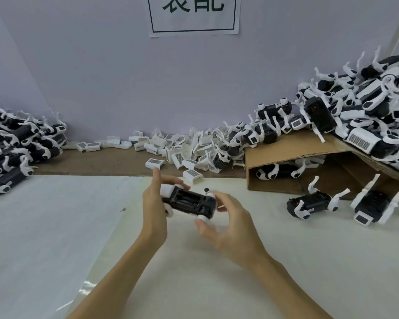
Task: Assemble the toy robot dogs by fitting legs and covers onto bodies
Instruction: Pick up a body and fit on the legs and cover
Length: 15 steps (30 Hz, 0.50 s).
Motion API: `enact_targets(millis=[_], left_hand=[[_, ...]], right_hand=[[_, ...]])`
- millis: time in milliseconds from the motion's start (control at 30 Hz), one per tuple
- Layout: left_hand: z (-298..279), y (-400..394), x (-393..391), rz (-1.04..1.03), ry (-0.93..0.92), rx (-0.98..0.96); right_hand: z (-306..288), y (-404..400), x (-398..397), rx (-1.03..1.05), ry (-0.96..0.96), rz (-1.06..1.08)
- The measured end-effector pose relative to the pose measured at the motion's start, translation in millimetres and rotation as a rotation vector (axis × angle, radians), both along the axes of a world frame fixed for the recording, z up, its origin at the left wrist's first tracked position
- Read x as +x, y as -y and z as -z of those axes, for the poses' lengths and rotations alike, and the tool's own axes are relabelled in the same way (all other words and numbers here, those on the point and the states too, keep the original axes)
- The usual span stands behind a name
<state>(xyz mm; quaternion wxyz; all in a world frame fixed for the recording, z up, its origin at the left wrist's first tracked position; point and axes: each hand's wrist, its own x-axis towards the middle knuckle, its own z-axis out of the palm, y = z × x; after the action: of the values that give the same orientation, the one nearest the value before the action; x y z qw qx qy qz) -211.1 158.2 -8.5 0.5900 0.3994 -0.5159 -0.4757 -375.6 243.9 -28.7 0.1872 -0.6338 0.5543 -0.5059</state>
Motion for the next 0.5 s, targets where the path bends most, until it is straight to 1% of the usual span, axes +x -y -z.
enact_targets(millis=[33,100,167,233,267,333,433,500], left_hand=[[-1,-1,0,0.067,0.018,0.014],[-4,1,2,0.215,0.079,0.082],[-7,3,6,0.385,0.156,0.178],[-9,1,5,0.484,0.198,0.241],[-9,-1,3,0.480,0.197,0.263],[-8,-3,-2,0.428,0.163,0.290],[-6,-2,-3,0.373,0.120,0.276],[-5,-1,0,0.373,0.122,0.256]], right_hand=[[-3,0,-3,0.022,0.072,0.007],[-9,3,-12,0.110,0.296,0.043],[-17,6,-24,0.309,0.502,0.060],[-23,5,-34,0.509,0.625,0.025],[-23,5,-38,0.570,0.649,0.012],[-22,6,-40,0.620,0.649,0.016],[-20,8,-36,0.643,0.590,0.009],[-20,8,-33,0.634,0.557,0.003]])
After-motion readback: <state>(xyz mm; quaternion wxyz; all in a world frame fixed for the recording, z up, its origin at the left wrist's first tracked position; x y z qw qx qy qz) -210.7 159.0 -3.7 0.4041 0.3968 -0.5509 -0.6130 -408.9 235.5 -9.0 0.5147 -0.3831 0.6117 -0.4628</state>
